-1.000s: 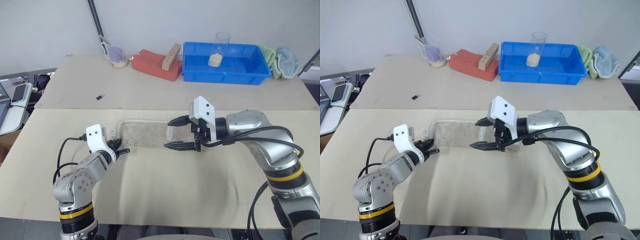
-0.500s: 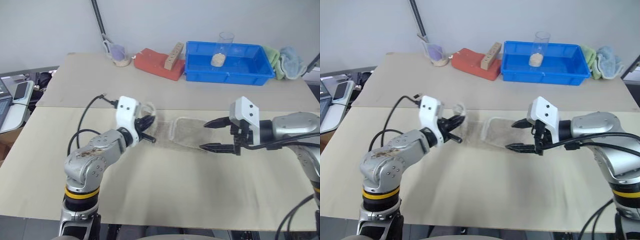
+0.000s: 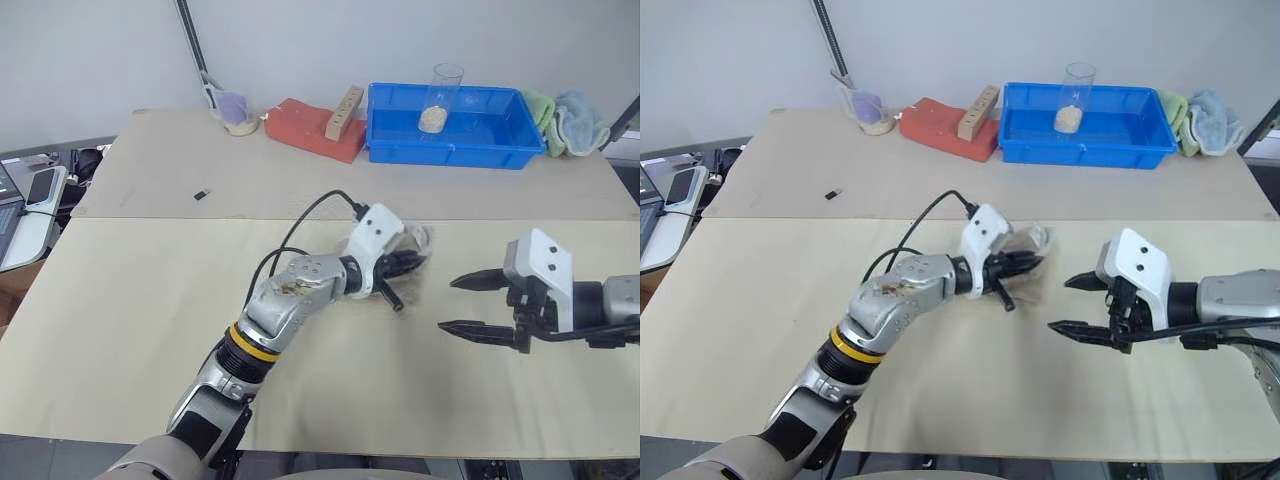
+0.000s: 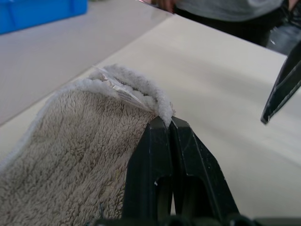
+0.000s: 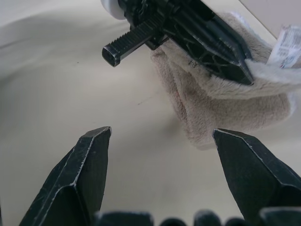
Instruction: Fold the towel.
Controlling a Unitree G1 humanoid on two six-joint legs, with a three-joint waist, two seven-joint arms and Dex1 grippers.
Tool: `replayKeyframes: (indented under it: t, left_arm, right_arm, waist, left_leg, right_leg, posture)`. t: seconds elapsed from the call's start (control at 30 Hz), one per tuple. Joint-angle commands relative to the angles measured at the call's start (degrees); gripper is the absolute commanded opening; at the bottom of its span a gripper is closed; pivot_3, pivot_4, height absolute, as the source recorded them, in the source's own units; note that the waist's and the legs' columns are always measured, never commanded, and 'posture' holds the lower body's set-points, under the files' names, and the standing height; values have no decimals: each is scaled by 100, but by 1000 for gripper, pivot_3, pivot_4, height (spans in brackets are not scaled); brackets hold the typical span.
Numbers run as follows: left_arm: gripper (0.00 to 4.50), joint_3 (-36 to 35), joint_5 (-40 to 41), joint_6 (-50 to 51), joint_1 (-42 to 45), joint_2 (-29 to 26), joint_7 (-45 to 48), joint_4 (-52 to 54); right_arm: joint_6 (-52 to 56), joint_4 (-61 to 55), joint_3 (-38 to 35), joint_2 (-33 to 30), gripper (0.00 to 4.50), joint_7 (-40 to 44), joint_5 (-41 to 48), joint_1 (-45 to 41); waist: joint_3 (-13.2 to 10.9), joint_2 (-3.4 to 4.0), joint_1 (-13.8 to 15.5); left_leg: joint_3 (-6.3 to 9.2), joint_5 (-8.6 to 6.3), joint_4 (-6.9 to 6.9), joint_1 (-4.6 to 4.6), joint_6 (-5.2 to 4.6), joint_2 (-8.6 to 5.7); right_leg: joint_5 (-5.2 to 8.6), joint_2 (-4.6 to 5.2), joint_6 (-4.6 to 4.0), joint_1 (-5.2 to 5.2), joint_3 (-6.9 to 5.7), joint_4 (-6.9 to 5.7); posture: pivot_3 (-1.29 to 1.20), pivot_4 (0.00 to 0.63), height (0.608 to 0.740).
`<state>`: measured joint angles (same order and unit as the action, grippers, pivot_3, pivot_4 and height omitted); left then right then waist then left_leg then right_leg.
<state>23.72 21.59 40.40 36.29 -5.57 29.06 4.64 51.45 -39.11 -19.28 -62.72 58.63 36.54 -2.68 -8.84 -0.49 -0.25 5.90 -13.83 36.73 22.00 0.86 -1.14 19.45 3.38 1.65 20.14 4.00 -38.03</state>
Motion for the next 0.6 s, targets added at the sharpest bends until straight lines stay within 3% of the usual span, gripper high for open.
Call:
replayKeyframes:
  t: [0.03,0.1,0.23,0.33,0.6]
  left_arm:
    - [663,47,-37,-187,-17,-57,394,107]
    - [1349,30,-44,-208,-51,-59,498,113]
    - [3162,-125,-5,-363,-58,-120,777,284]
    - [4446,-275,167,-610,5,-507,1455,668]
    - [4446,-1423,713,-1117,-28,-2516,3332,985]
  right_arm:
    - [94,-180,-351,-46,3830,-164,103,92]
    - [100,-177,-403,-58,3830,-212,125,125]
    - [143,-22,-548,-27,3830,-375,167,38]
    - [79,182,-381,181,3830,-822,26,-270]
    - [33,865,785,1223,3830,-2057,-528,-1209]
  waist:
    - [0,0,11]
    - [0,0,23]
    - [0,0,36]
    - [1,1,4]
    - [11,23,-123]
  left_leg:
    - [1,0,0,1,0,-1]
    - [1,0,3,3,0,-4]
    - [0,0,5,3,0,-4]
    - [0,0,5,2,0,-1]
    - [4,1,-2,-8,0,9]
  right_leg:
    - [0,1,0,0,-1,0]
    - [0,4,0,0,-1,1]
    - [0,4,1,0,-1,2]
    - [0,2,1,0,0,1]
    - [0,-7,0,5,-2,-10]
  posture:
    - [0,150,740]
    - [0,150,740]
    - [0,150,740]
    - [0,150,740]
    - [0,150,740]
